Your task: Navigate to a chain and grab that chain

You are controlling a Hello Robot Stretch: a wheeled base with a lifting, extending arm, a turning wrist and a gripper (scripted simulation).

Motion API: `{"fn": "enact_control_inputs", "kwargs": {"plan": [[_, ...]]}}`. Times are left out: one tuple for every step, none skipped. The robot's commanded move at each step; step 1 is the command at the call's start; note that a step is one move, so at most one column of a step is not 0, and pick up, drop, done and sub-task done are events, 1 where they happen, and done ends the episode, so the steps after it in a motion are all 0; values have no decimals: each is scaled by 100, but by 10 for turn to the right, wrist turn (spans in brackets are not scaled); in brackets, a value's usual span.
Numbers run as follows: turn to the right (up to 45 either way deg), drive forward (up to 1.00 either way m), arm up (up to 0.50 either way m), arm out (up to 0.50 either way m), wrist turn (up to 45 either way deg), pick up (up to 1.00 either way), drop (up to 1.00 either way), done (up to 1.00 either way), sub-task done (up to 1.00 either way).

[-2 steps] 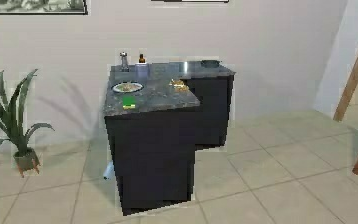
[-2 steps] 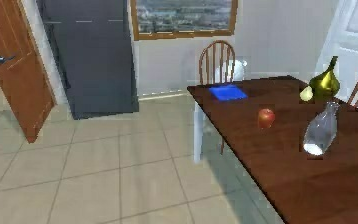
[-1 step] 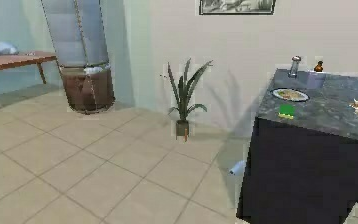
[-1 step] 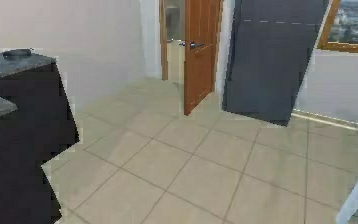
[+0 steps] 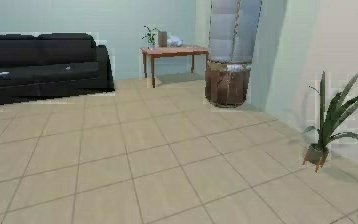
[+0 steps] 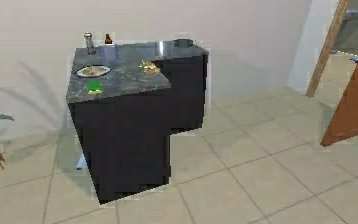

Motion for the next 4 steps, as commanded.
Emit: {"fn": "enact_control_inputs", "kwargs": {"plan": [[0,100,0,0,0,0,0,0,0],[0,100,0,0,0,0,0,0,0],[-30,0,0,0,0,0,0,0,0],[0,100,0,0,0,0,0,0,0]]}}
